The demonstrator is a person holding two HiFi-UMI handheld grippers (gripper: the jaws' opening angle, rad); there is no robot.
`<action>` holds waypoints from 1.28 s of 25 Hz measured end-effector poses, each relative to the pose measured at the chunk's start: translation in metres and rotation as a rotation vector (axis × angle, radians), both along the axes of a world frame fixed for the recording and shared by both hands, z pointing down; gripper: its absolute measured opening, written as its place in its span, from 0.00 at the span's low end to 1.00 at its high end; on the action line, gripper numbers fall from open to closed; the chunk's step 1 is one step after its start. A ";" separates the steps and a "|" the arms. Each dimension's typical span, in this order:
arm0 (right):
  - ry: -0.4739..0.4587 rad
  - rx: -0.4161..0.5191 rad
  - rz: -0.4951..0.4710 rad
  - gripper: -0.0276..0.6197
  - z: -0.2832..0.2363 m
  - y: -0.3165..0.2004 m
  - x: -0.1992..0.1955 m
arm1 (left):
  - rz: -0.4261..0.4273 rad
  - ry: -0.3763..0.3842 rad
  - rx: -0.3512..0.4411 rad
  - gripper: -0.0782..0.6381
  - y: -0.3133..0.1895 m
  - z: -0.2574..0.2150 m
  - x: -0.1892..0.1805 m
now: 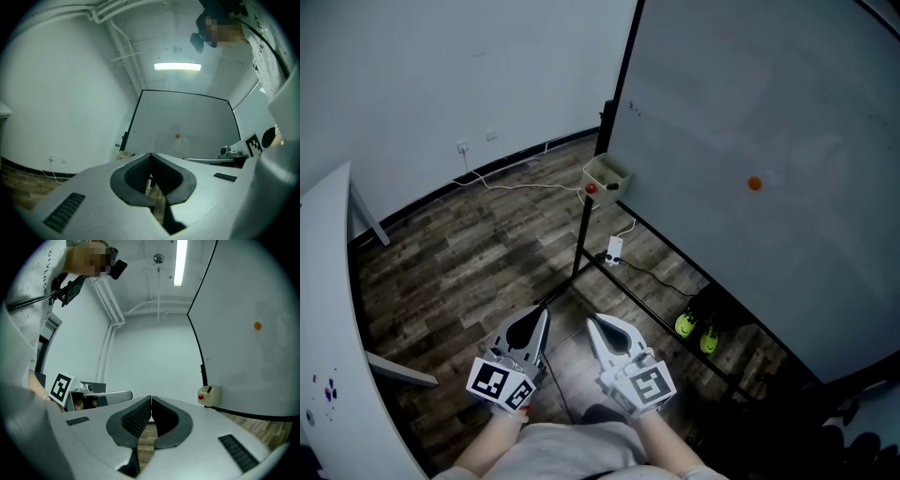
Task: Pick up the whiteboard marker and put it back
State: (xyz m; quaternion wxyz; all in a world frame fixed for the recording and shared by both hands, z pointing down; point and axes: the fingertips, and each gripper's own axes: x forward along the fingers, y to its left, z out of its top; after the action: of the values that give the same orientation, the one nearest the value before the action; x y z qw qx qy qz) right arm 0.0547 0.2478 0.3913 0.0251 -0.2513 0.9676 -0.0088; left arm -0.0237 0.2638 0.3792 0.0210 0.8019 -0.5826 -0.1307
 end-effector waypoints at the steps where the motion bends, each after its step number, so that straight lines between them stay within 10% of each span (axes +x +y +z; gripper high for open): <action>1: -0.010 0.003 0.012 0.07 -0.002 -0.005 0.000 | 0.003 0.001 -0.001 0.13 -0.003 0.001 0.000; 32: -0.066 -0.013 -0.002 0.07 0.004 -0.224 -0.039 | 0.074 0.023 -0.059 0.13 -0.228 0.023 -0.018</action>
State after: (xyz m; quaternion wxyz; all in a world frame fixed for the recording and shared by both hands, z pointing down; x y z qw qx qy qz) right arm 0.0159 0.0241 0.3952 0.0556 -0.2498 0.9664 -0.0235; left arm -0.0415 0.0353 0.4022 0.0561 0.8203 -0.5560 -0.1216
